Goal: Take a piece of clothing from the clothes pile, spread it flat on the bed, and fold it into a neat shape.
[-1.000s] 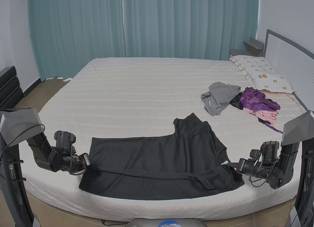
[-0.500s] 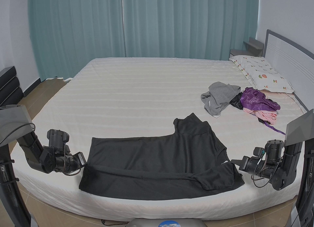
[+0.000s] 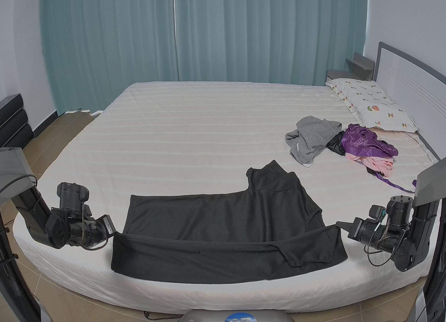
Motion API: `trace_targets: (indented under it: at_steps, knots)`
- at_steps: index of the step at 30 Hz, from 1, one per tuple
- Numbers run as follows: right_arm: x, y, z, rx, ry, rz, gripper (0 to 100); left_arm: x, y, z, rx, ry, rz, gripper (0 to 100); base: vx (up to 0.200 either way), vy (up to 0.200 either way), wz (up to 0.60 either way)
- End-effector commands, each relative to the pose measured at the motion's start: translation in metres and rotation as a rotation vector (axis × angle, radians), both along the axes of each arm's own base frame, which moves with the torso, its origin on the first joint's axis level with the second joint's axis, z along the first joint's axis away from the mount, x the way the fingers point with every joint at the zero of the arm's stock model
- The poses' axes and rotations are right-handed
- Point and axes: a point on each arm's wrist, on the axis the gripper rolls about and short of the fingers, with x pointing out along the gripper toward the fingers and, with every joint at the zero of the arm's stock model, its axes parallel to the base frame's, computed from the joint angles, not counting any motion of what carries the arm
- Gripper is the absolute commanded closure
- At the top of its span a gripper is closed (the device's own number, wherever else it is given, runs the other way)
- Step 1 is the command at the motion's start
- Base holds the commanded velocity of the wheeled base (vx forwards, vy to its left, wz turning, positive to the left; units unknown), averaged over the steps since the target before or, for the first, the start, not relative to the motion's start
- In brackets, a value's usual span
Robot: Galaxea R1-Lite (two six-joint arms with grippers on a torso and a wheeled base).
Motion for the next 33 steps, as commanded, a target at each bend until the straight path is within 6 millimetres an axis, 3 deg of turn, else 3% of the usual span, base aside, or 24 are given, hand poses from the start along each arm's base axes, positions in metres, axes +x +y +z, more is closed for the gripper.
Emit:
trace_targets:
  at_steps: [1, 16, 33]
  knots:
    - [0.0, -0.004, 0.014, 0.013, -0.054, -0.022, 100, -0.001, 0.0, 0.003, -0.002, -0.01, 0.0, 100, 0.0, 0.0, 0.0]
    - [0.004, -0.005, 0.002, 0.016, -0.018, -0.027, 100, 0.007, 0.001, 0.004, -0.002, -0.028, 0.003, 100, 0.0, 0.0, 0.0]
    - [0.048, -0.003, -0.029, 0.014, 0.055, -0.024, 100, 0.029, 0.001, -0.027, -0.02, 0.035, 0.024, 100, 0.0, 0.0, 0.0]
